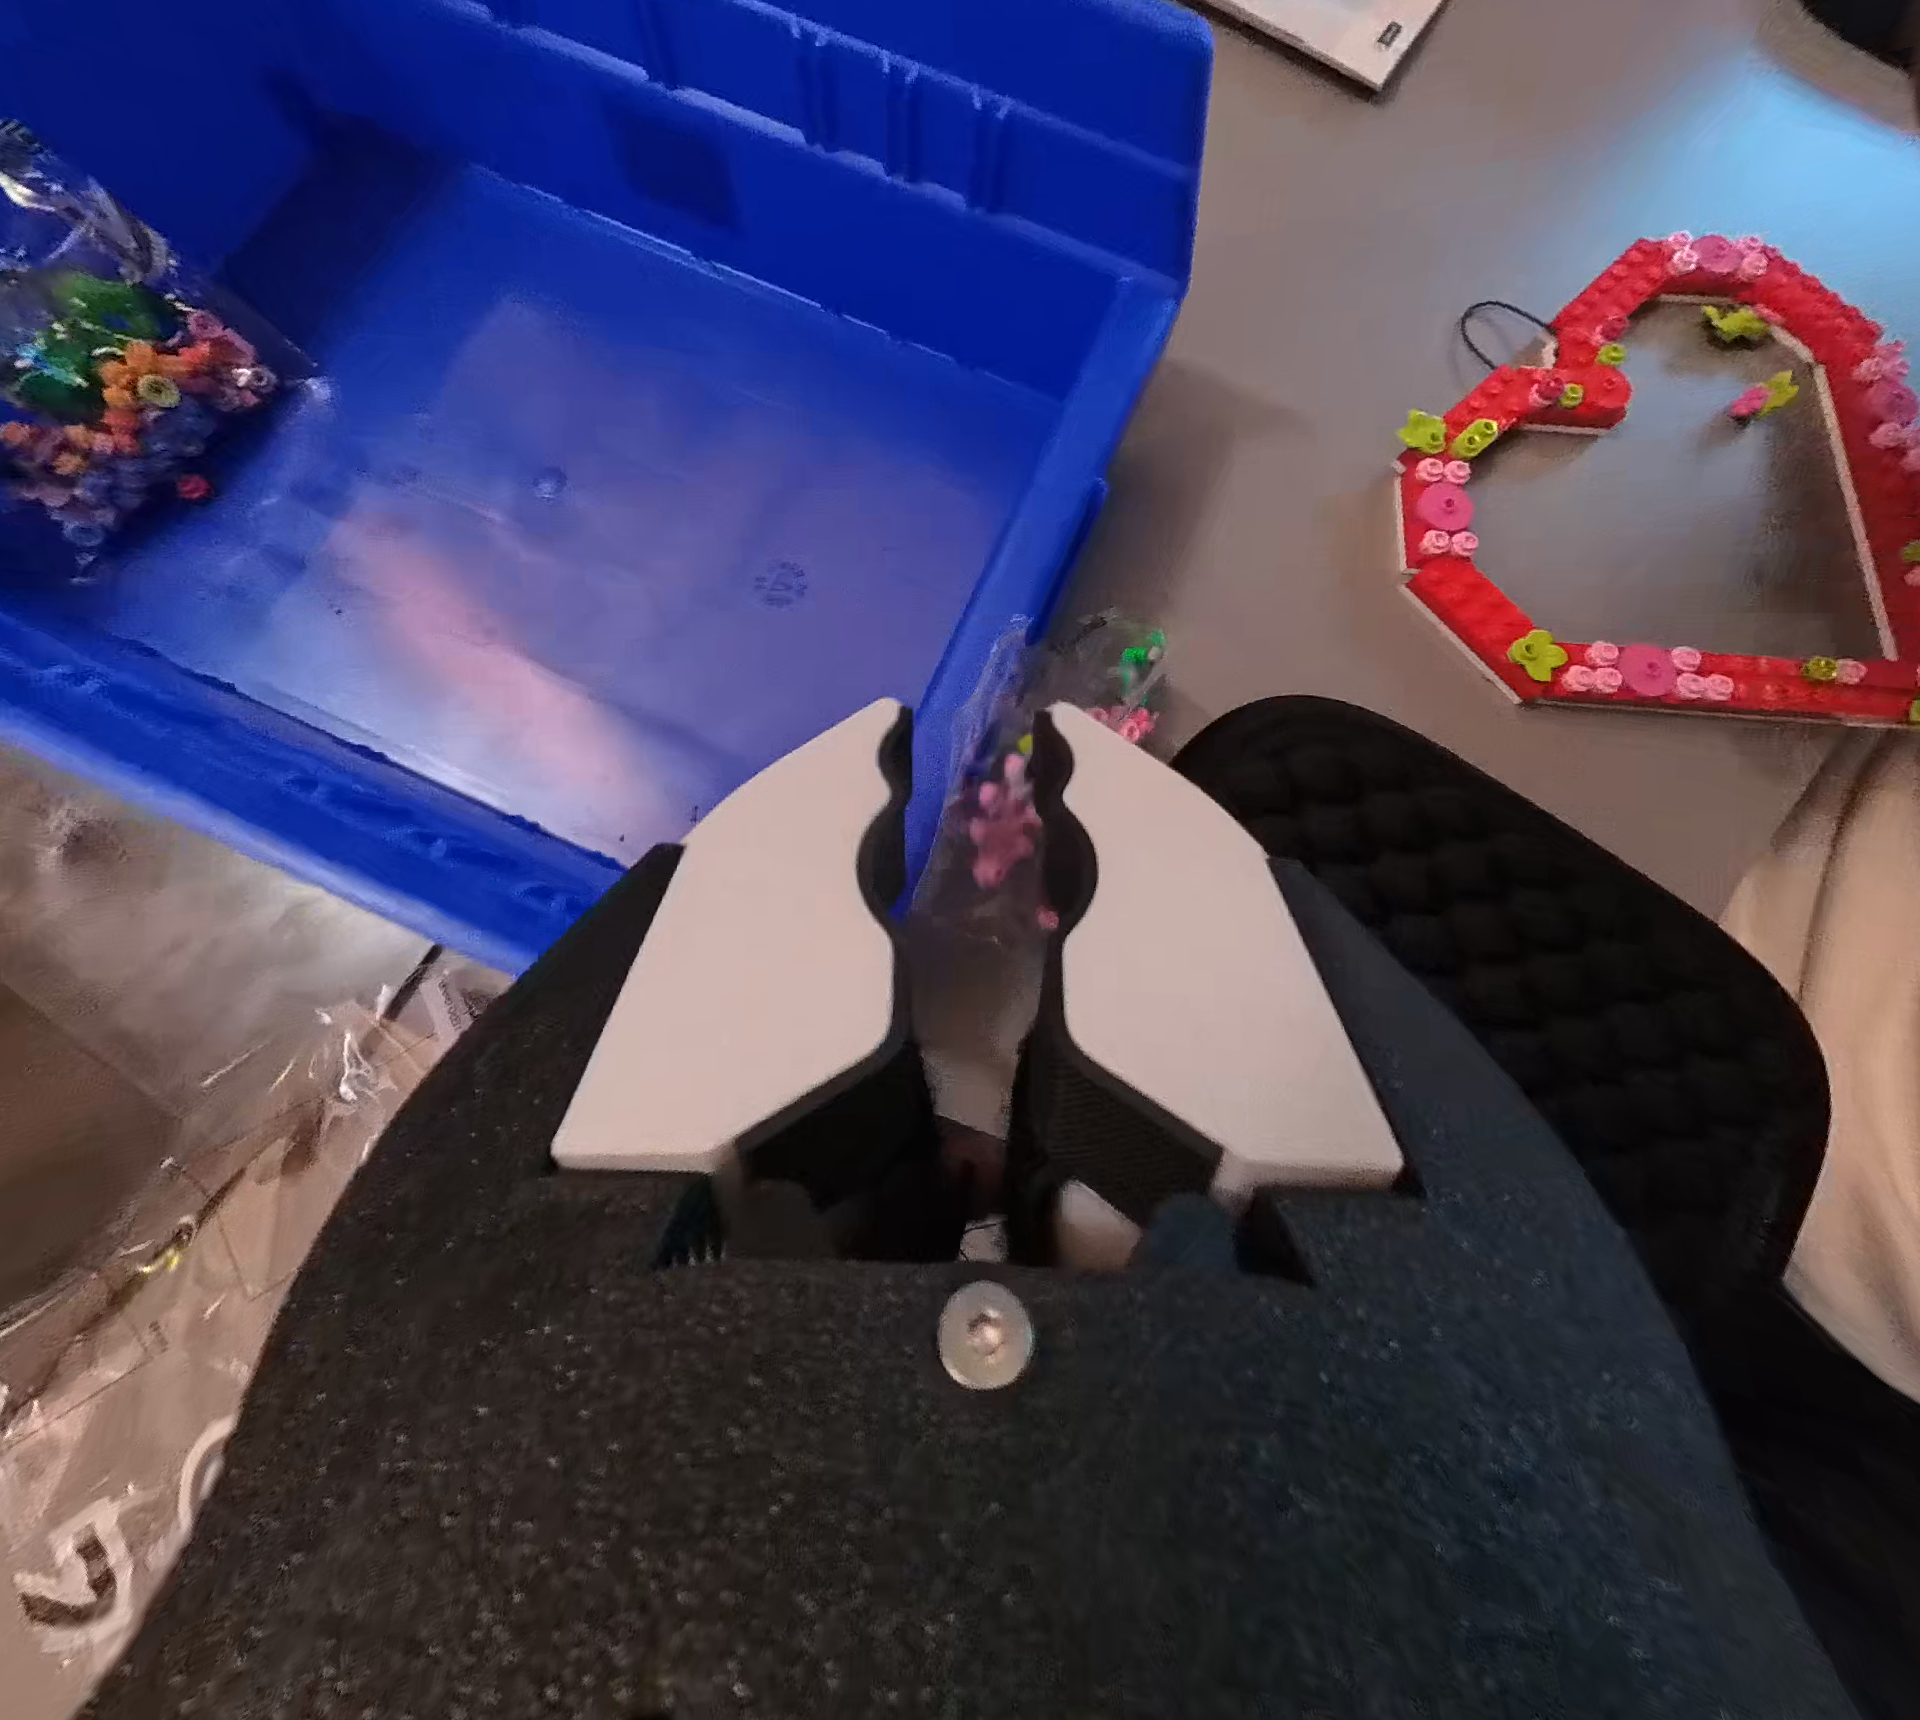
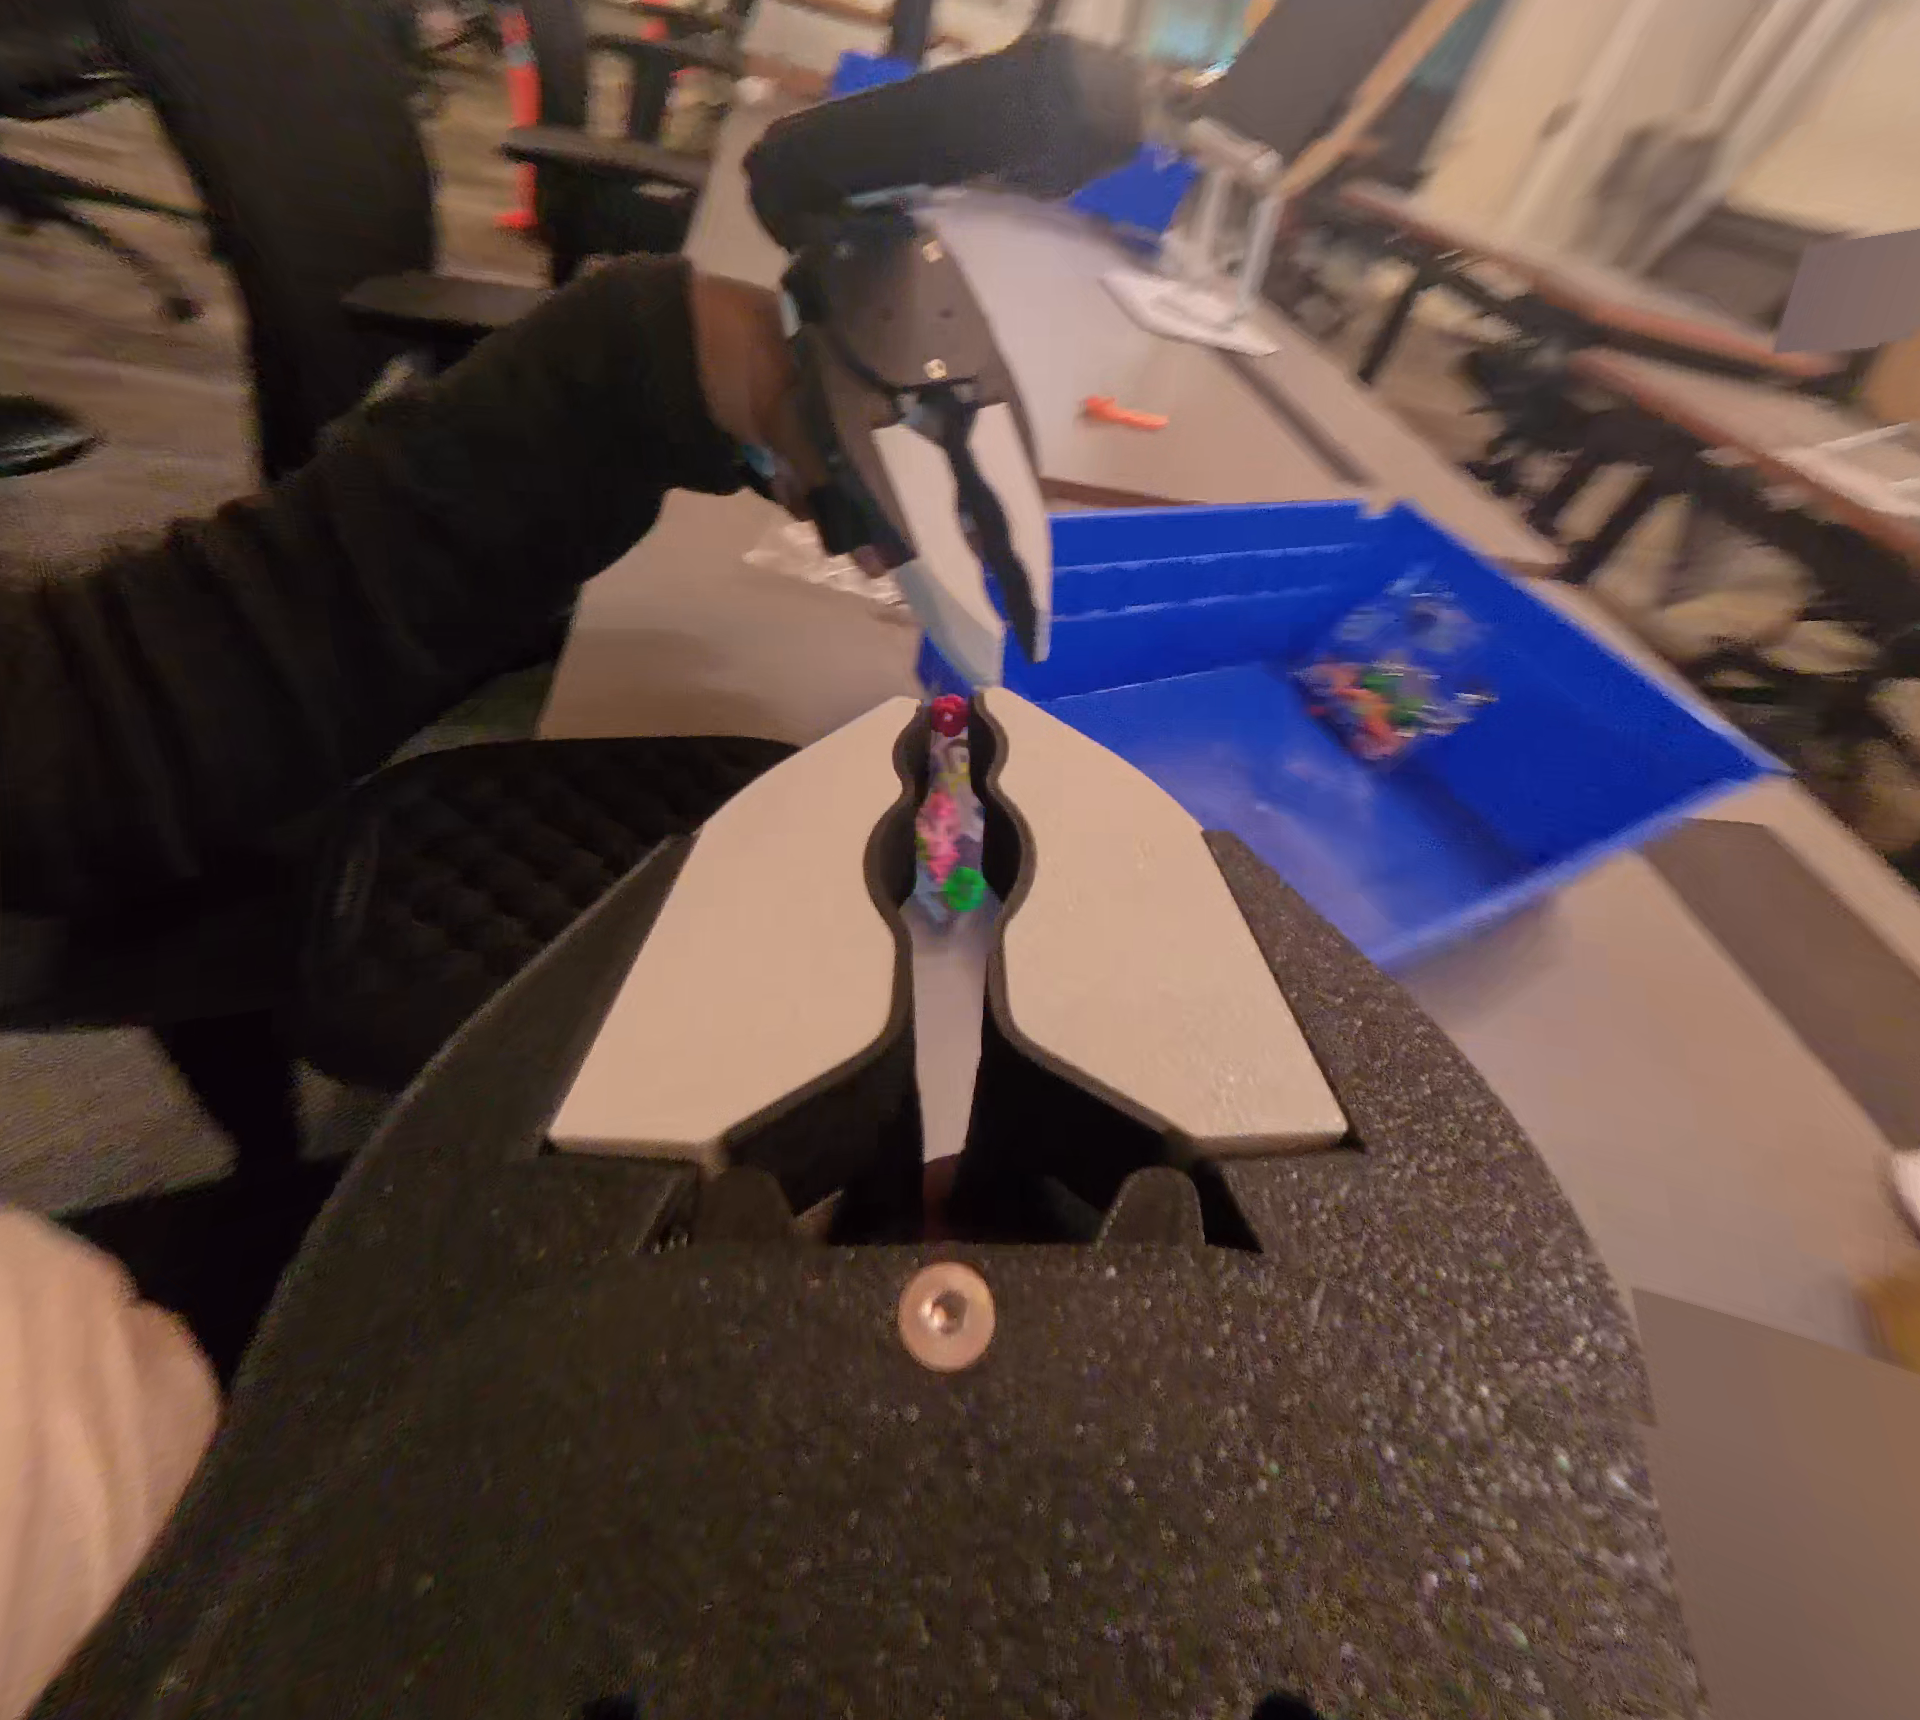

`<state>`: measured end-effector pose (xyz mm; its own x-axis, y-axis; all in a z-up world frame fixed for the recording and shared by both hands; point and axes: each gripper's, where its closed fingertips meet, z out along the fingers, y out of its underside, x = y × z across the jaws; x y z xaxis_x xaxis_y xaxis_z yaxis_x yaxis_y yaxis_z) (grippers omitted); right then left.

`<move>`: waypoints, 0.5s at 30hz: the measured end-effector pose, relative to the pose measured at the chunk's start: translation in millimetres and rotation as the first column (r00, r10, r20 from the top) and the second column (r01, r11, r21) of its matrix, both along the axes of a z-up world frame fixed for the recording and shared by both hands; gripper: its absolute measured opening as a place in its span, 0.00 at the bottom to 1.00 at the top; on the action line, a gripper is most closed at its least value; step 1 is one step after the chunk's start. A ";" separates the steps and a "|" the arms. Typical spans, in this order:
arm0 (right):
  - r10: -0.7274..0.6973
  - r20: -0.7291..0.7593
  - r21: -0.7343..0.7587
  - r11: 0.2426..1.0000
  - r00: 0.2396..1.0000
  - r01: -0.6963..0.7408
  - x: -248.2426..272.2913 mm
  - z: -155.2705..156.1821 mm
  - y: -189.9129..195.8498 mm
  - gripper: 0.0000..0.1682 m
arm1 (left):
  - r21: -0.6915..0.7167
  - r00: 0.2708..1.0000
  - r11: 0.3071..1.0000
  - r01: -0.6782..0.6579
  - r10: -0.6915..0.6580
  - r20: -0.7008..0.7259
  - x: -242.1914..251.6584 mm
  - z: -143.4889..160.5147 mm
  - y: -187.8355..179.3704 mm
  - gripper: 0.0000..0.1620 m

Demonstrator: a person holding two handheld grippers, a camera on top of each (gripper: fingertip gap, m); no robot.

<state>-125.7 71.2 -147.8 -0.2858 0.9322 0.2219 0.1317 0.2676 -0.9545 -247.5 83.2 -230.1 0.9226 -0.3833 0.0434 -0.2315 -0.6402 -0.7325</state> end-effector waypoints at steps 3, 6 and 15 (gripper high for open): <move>0.137 0.199 -0.031 0.991 0.970 -0.133 -37.3 -17.5 -0.8 0.04 | 0.105 0.997 0.991 -0.076 0.078 -0.014 -12.1 21.3 -1.5 0.15; 0.226 0.395 -0.129 0.973 0.891 -0.190 -78.4 -37.4 5.9 0.04 | 0.357 0.988 0.923 -0.144 0.152 0.007 -20.4 67.9 -3.7 0.15; 0.354 0.693 -0.349 0.927 0.628 -0.138 -111.7 -77.6 5.6 0.11 | 0.617 0.975 0.756 -0.219 0.200 0.100 -33.8 130.2 -46.8 0.14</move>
<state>-237.4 76.8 -225.4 -0.4782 0.7905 -0.3828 0.7765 0.1769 -0.6048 -281.3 36.5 -99.9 0.9851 -0.1323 -0.1103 -0.1207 -0.0735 -0.9900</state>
